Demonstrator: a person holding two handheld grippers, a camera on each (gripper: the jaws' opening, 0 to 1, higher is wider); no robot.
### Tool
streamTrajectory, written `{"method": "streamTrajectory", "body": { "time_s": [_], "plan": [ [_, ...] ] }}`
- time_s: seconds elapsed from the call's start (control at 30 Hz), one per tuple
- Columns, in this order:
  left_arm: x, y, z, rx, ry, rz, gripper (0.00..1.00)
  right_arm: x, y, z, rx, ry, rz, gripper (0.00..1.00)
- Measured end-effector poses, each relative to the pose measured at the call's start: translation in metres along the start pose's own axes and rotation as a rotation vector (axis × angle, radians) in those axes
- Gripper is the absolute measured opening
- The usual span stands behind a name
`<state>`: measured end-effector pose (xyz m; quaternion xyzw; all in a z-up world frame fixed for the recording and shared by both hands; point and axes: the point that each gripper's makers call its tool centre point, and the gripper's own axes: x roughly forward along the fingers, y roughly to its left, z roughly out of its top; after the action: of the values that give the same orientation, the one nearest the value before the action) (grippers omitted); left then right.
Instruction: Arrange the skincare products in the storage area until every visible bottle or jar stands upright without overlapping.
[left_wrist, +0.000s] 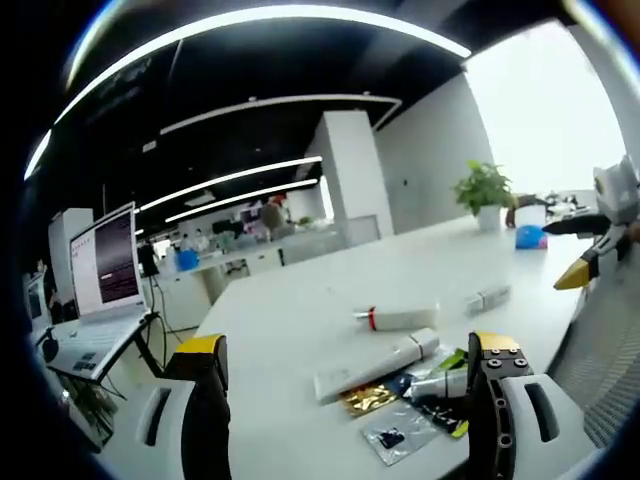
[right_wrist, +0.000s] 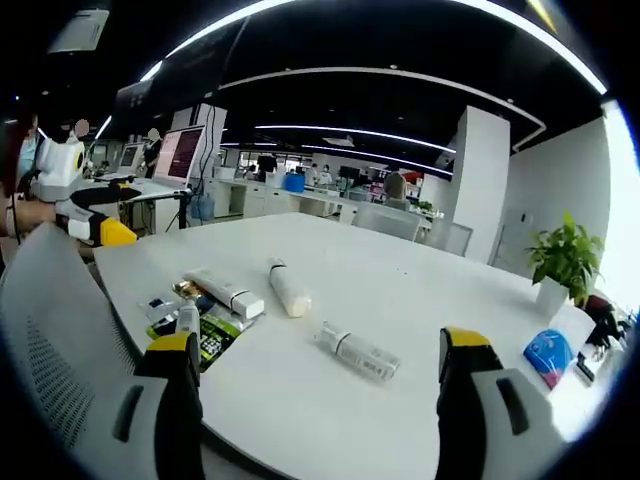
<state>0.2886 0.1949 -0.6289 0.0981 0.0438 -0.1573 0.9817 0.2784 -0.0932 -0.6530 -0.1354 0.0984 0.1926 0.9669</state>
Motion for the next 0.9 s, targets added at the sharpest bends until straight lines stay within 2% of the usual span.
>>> {"method": "streamTrajectory", "body": {
  "time_s": [0.9],
  "plan": [
    [-0.0006, 0.0019, 0.0011, 0.002, -0.008, 0.007, 0.97, 0.0002, 0.0011, -0.002, -0.003, 0.013, 0.001, 1.0]
  ]
}}
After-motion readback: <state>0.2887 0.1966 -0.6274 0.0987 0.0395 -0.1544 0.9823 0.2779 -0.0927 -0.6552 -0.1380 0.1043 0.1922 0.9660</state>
